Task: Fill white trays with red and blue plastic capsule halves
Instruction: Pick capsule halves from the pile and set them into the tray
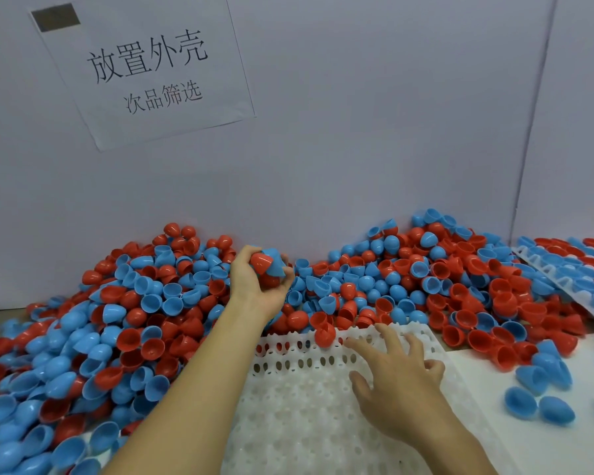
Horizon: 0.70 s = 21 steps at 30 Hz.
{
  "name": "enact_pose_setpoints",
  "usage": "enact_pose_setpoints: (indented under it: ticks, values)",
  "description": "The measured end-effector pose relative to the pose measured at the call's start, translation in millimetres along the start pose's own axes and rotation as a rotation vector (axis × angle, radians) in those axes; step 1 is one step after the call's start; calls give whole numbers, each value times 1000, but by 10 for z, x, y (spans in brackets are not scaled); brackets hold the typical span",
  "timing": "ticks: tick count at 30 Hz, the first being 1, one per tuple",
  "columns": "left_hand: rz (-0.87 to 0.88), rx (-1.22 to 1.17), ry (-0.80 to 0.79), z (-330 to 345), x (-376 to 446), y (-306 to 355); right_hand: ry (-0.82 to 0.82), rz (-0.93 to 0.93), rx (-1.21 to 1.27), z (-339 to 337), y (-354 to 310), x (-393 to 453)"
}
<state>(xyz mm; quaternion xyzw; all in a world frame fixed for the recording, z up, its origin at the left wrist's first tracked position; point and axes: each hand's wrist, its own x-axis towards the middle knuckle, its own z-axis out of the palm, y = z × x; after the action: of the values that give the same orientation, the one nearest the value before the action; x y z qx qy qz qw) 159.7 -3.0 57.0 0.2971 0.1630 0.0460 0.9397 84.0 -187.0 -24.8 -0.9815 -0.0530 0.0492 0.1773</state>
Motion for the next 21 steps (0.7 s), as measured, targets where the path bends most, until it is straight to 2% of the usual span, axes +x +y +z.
enact_pose_setpoints:
  ticks: [5, 12, 21]
  values:
    - [45, -49, -45, -271, -501, -29, -2, 11, -7, 10, -7, 16]
    - [85, -152, 14, -772, -1164, -85, 16, 11, -15, 21, -4, 10]
    - [61, -76, 38, -958, -1141, -287, 16, 14, 15, -48, -5, -31]
